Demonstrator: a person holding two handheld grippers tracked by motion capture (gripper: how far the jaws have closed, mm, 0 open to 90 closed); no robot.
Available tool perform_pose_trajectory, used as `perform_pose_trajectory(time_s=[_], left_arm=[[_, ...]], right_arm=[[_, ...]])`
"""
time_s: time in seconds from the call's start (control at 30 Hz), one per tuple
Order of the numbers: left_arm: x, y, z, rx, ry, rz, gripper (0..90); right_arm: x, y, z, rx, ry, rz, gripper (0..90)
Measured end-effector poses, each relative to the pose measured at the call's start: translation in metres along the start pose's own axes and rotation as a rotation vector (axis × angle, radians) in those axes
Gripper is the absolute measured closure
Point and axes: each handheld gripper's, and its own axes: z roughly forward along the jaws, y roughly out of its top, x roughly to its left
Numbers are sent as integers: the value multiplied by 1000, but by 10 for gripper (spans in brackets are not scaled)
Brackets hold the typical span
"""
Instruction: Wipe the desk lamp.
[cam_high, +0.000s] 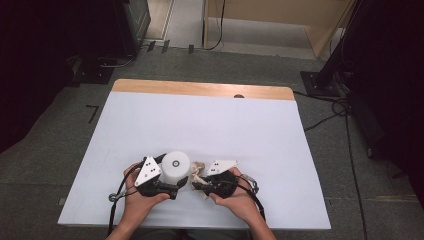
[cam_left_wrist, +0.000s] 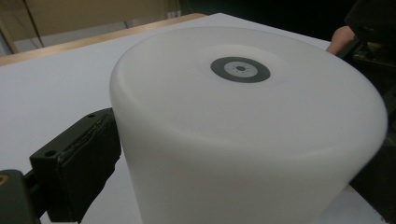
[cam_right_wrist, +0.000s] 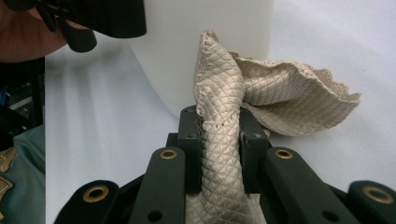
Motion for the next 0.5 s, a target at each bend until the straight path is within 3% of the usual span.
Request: perform_pose_trajectory(time_s=[0.13,0.2,0.5], left_arm=[[-5,0,1,-14,18,11,57],[-1,-1,0,-20,-1,-3,72],[7,-1,1,-18,-83,48,78]], right_arm=[[1,0,0,4,2,-5,761],[1,0,-1,3,5,-9,761],[4,8,-11,-51,-15,-33,762]])
